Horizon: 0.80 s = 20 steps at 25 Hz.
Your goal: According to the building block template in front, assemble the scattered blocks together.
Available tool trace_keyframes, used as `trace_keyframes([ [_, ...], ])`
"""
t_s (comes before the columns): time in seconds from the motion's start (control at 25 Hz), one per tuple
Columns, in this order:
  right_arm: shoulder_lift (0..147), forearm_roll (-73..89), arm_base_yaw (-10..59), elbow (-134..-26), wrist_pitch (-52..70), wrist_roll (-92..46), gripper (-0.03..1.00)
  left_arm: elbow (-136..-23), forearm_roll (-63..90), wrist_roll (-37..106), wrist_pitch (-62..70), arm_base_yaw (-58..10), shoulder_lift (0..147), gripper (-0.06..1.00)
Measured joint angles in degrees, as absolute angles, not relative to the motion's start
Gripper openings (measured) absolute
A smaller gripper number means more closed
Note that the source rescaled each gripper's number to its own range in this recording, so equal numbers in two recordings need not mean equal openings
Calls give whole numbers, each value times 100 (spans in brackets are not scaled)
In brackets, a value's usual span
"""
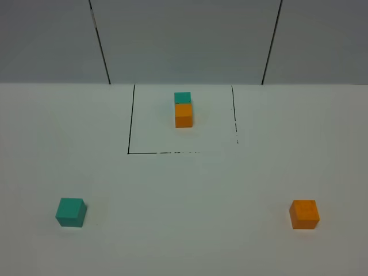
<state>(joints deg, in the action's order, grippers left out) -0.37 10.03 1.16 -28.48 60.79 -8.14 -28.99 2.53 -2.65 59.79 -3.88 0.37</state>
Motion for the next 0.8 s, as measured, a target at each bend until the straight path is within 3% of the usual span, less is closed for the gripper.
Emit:
trace_keyframes([
  [0.8, -37, 1003, 116, -2848, 6079, -814, 80, -2920, 253, -265, 5955, -388, 161, 40],
])
